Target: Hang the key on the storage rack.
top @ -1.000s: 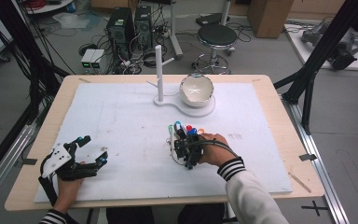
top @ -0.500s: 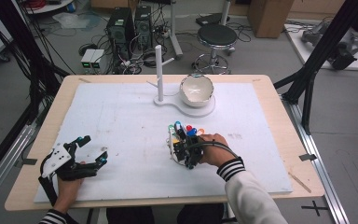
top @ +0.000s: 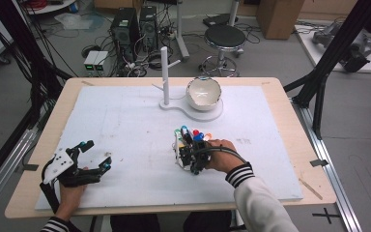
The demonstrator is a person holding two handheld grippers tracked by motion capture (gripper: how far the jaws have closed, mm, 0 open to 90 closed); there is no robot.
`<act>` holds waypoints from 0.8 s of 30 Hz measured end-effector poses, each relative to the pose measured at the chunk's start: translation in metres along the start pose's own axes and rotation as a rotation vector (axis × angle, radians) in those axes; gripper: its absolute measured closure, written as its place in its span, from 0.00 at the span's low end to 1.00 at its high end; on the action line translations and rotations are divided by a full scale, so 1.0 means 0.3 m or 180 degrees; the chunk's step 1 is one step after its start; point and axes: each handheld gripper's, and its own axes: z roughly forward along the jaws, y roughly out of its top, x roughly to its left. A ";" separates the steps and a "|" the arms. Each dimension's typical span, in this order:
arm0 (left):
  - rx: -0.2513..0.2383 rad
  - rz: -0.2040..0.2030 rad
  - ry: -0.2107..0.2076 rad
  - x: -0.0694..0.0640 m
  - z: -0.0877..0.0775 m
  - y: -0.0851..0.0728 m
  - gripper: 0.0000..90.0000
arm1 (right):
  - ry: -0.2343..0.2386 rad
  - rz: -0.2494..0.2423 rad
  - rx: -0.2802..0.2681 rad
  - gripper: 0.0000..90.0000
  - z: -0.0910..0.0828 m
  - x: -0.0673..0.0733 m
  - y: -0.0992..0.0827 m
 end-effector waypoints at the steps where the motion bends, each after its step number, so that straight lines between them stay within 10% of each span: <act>1: 0.0002 0.0002 0.0000 0.000 0.000 0.000 0.12 | -0.0018 -0.0003 -0.0117 0.96 -0.012 -0.004 -0.003; 24: -0.0003 -0.0009 0.0001 0.000 0.000 0.000 0.12 | -0.0671 0.0753 -0.1215 0.98 -0.189 -0.015 -0.117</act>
